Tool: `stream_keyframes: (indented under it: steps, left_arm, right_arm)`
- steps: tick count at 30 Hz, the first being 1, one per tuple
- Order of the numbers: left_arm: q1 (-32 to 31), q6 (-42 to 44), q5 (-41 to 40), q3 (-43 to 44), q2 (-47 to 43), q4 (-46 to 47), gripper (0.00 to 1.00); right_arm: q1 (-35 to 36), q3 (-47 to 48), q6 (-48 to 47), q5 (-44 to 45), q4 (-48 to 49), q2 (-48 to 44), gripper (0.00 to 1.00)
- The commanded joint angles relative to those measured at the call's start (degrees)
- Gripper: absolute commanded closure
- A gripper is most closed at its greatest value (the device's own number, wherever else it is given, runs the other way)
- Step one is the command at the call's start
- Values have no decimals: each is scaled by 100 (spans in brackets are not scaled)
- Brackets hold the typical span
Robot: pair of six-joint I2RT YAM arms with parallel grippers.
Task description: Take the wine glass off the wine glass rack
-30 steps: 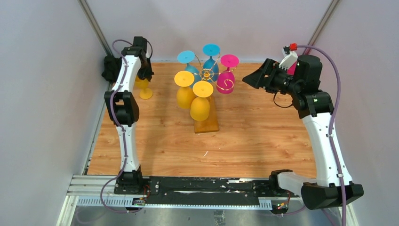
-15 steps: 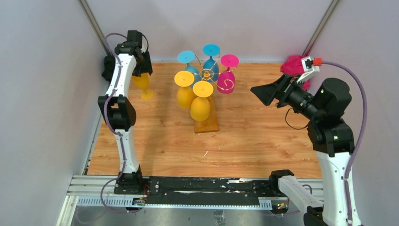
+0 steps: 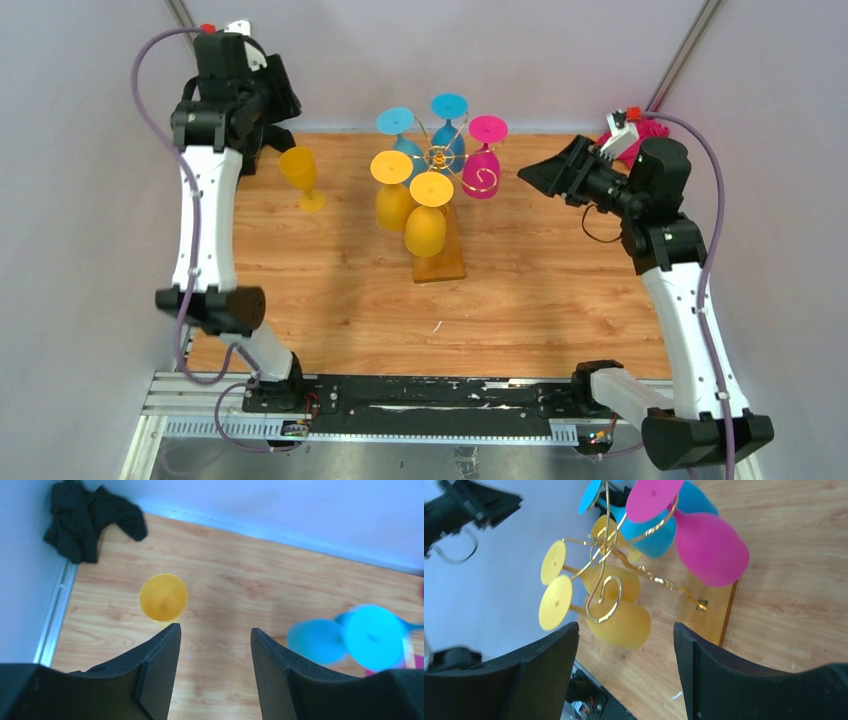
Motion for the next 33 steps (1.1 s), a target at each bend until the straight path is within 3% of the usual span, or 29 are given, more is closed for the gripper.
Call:
stream_keyframes:
  steps: [1, 4, 6, 8, 11, 26, 31, 33]
  left_arm:
    - [-328, -315, 779, -1286, -1405, 1279, 42]
    - [-511, -1270, 1369, -3246, -2755, 3020, 61]
    - [-603, -1915, 1962, -4715, -3647, 4753, 61]
    - [-659, -2296, 2128, -5594, -4241, 5633, 49]
    - [-683, -2164, 2186, -5780, -4648, 5371, 43]
    - [-683, -1661, 2025, -5934, -4964, 4862, 42]
    - [-683, -1658, 1947, -6008, -4919, 4867, 42]
    - [-683, -1671, 1955, -6035, -4885, 4886, 42]
  right_arm:
    - [-187, 520, 191, -32, 762, 599, 29]
    - [-248, 675, 545, -205, 1171, 1213, 34]
    - [-262, 685, 814, -444, 1627, 1582, 37]
    - [-274, 779, 1060, -620, 1873, 1957, 40]
    - [-281, 1020, 1072, -615, 1938, 2402, 42]
    - [-301, 1328, 2084, -1153, 3242, 3487, 49]
    - [-302, 1296, 2197, -1255, 3375, 3475, 59]
    - [-301, 1312, 2209, -1281, 3372, 3460, 67]
